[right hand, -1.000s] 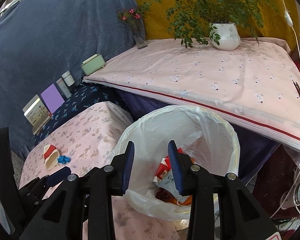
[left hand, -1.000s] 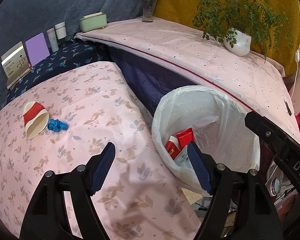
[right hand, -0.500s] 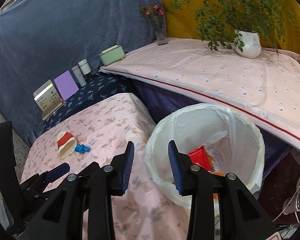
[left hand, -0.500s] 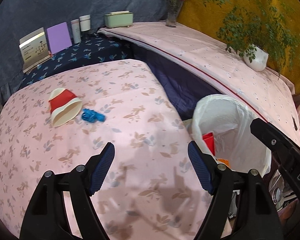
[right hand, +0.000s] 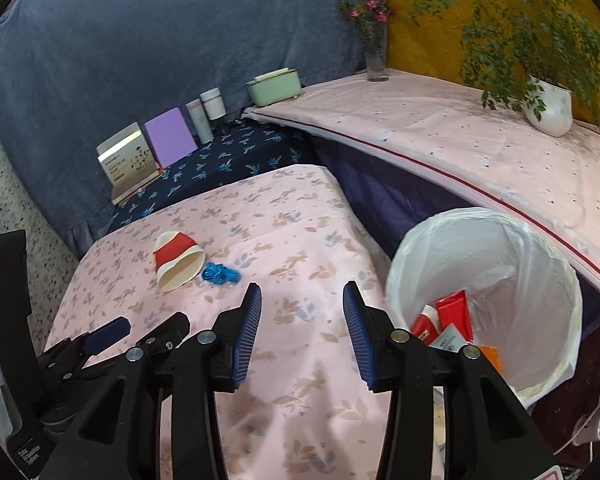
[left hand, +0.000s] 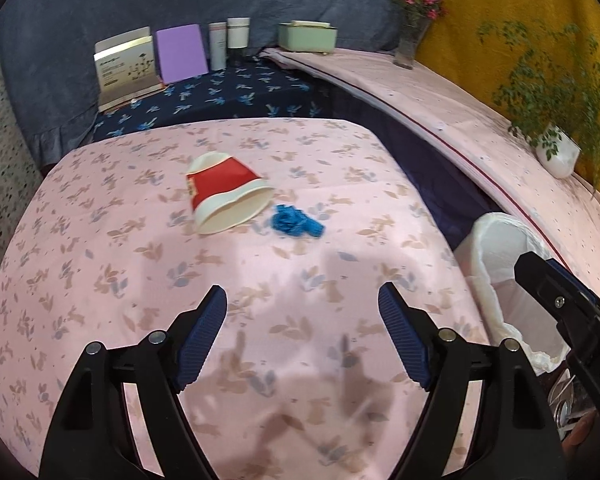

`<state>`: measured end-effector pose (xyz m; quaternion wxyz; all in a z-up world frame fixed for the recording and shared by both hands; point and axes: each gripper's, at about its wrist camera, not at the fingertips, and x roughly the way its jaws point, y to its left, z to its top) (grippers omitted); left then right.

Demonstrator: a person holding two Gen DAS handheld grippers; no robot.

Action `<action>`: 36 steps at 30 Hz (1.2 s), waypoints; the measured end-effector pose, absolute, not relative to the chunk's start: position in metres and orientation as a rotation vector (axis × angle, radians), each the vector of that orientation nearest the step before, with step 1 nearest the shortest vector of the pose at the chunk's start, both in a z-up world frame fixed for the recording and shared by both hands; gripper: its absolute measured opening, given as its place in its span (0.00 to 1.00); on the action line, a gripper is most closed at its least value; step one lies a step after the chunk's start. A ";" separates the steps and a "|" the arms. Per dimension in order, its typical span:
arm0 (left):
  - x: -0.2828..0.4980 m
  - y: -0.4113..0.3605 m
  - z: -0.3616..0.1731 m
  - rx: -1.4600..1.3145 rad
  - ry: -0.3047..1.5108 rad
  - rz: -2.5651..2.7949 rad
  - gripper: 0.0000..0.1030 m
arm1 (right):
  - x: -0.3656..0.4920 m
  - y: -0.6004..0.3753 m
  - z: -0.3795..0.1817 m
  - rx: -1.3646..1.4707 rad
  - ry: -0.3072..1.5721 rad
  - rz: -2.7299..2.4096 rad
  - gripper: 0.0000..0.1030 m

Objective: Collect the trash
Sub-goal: 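Withdraw both grippers from the bin toward the paper cup, then grasp the red-and-white paper cup with the left gripper while the right gripper grasps the blue tape measure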

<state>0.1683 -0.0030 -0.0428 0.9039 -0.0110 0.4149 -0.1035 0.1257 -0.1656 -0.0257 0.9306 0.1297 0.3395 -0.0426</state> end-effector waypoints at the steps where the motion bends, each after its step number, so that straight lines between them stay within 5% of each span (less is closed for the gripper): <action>1: 0.170 0.002 -0.044 -0.025 0.858 -0.205 0.72 | 0.128 -0.161 -0.027 0.261 0.699 -0.079 0.41; 29: 0.293 0.063 -0.108 -0.008 0.931 -0.093 0.72 | 0.260 -0.080 -0.104 0.200 0.869 0.055 0.41; 36: 0.312 0.064 -0.114 -0.029 0.940 -0.126 0.46 | 0.286 -0.075 -0.118 0.203 0.886 0.068 0.42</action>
